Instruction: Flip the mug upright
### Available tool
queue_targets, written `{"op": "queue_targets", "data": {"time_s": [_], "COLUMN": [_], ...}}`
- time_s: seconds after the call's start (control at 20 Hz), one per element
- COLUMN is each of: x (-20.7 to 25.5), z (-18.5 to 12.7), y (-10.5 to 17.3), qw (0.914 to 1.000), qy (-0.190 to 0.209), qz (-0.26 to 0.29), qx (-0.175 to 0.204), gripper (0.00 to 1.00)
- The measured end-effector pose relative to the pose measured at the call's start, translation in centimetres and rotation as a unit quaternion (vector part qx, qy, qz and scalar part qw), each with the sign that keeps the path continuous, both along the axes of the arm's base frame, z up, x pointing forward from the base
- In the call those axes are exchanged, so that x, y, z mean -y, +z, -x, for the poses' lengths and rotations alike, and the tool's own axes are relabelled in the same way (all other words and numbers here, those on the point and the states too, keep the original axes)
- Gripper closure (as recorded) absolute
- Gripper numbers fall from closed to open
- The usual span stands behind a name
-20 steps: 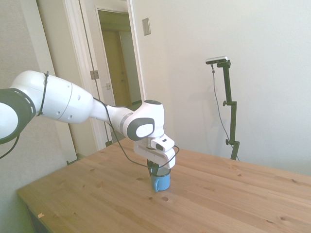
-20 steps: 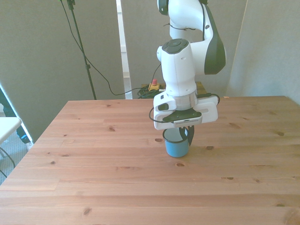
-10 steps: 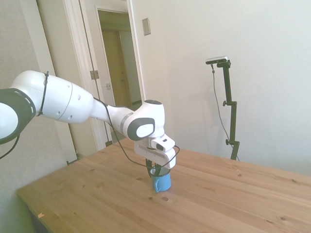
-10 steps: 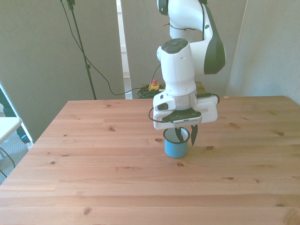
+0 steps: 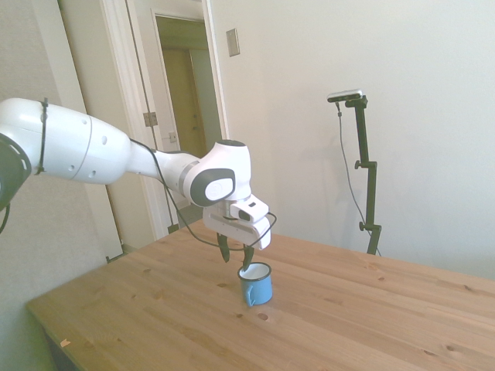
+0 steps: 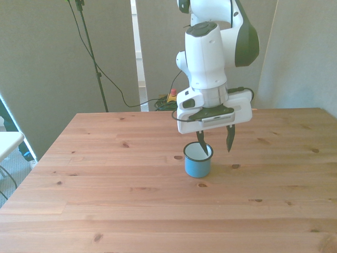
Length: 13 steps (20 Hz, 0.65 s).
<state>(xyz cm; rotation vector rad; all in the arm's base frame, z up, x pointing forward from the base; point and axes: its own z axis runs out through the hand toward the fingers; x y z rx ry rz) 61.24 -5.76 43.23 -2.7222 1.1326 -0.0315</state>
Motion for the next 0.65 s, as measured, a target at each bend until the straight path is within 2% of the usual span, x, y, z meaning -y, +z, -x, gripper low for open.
{"op": "queue_targets", "data": {"time_s": [0.35,0.5,0.65], "x": [-3.3,-3.9,-3.8], "z": [5.9,8.6,10.0], "y": [2.7,2.6,1.9], "qw": [0.9994,0.9991,0.9984], "qy": [0.032,0.036,0.034], "qz": [-0.008,0.002,0.021], "qx": [0.009,0.023,0.039], "gripper": [0.00,0.00,0.00]}}
